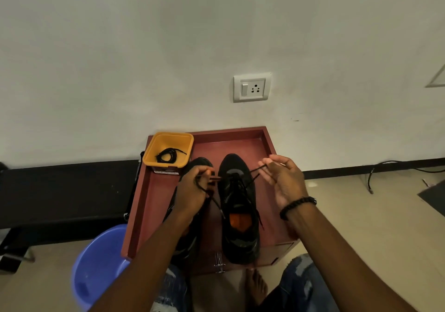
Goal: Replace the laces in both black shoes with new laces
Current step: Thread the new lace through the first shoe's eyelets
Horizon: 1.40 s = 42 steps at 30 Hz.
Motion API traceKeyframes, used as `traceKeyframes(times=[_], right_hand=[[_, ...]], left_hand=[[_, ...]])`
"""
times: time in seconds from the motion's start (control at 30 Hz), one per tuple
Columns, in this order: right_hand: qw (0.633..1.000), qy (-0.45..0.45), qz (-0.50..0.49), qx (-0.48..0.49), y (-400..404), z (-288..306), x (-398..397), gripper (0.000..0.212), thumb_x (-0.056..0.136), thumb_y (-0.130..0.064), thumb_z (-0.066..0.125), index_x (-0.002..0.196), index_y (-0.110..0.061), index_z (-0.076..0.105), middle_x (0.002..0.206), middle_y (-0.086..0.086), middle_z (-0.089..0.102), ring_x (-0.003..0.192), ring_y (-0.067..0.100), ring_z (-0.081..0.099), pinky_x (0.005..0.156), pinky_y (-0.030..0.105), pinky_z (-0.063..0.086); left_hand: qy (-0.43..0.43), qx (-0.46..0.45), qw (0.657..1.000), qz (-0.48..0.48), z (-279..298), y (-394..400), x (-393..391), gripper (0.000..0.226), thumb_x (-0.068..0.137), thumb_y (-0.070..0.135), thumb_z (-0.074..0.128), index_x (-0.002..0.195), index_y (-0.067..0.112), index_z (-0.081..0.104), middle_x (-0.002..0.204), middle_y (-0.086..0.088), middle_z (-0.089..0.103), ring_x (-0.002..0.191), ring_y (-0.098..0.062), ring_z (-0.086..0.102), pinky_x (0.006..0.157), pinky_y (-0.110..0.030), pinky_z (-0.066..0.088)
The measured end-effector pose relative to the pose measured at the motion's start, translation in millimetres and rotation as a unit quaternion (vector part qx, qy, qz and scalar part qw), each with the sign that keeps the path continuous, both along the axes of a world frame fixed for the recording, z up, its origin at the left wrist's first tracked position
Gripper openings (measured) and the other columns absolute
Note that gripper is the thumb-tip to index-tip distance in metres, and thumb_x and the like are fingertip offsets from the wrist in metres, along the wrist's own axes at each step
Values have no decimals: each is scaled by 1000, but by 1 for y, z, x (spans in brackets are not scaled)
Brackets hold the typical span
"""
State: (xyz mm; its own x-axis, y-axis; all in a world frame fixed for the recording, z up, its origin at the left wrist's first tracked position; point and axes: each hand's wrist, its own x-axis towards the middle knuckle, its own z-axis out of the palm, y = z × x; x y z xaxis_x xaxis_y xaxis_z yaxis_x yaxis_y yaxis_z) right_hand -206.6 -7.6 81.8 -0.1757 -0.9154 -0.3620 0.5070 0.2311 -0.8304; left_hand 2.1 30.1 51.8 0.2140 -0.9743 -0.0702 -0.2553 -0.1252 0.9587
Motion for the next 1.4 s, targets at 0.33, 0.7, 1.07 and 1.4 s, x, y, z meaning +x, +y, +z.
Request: traceKeyframes(times=[0.33, 0.7, 1.07, 1.4], right_hand=[[995, -36, -58, 67, 8, -27, -44, 23, 97, 4, 51, 115, -4, 61, 101, 11, 66, 93, 18, 67, 93, 33, 54], [772, 589, 131, -201, 7, -32, -33, 65, 94, -8, 61, 150, -28, 35, 160, -7, 30, 139, 9, 36, 111, 31, 36], [753, 566, 327, -79, 3, -55, -3, 39, 94, -10, 60, 131, -23, 56, 111, -2, 66, 101, 16, 62, 86, 23, 50], [583, 762, 248, -138, -3, -62, -36, 12, 98, -7, 45, 99, -17, 52, 93, 4, 63, 79, 25, 61, 66, 32, 49]], left_hand=[[-7, 123, 992, 1, -9, 16, 45, 16, 104, 19, 50, 109, 9, 61, 86, -11, 73, 55, -5, 61, 53, -26, 45], [53, 136, 982, 122, 4, 11, 66, 7, 99, 14, 56, 95, 11, 62, 84, -10, 63, 62, -15, 55, 52, -26, 41], [-269, 28, 950, -159, -4, -10, -15, 39, 92, 14, 64, 131, 15, 56, 127, -4, 56, 115, -15, 54, 94, -24, 40], [-246, 70, 954, -157, -15, -15, -16, 12, 89, 17, 72, 89, 18, 60, 86, 8, 62, 78, -3, 57, 61, -7, 39]])
